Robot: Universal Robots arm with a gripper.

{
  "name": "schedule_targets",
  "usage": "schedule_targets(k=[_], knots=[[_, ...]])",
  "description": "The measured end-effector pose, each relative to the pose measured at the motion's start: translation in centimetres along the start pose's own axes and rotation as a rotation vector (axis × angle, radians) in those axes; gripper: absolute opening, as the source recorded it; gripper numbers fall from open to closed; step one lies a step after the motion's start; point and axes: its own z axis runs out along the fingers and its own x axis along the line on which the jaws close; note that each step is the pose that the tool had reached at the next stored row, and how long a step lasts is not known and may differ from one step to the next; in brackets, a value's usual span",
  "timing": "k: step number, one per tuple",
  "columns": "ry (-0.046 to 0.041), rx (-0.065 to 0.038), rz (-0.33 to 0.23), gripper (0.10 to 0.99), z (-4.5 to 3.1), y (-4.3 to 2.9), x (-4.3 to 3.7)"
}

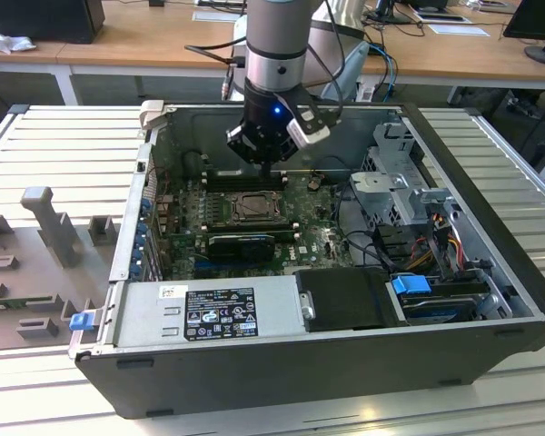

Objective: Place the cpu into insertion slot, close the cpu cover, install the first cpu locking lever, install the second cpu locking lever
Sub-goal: 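Install the second cpu locking lever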

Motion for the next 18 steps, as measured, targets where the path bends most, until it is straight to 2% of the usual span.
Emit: schedule_targets(k=[3, 5, 10, 14, 16, 18], knots=[[0.0, 0.0, 0.0, 0.106, -0.05, -1.06, 0.09], [0.0, 0.0, 0.0, 0.106, -0.08, -1.48, 0.13], [0.0003, 0.0, 0.0, 0.106, -0.62, -1.69, 0.14], [0.0005, 0.0, 0.0, 0.106, -0.69, -3.0, 0.26], [0.0041, 0.0, 0.0, 0.106, -0.68, -3.52, 0.3], [0.009, -0.003, 0.0, 0.106, -0.21, -4.0, 0.33]])
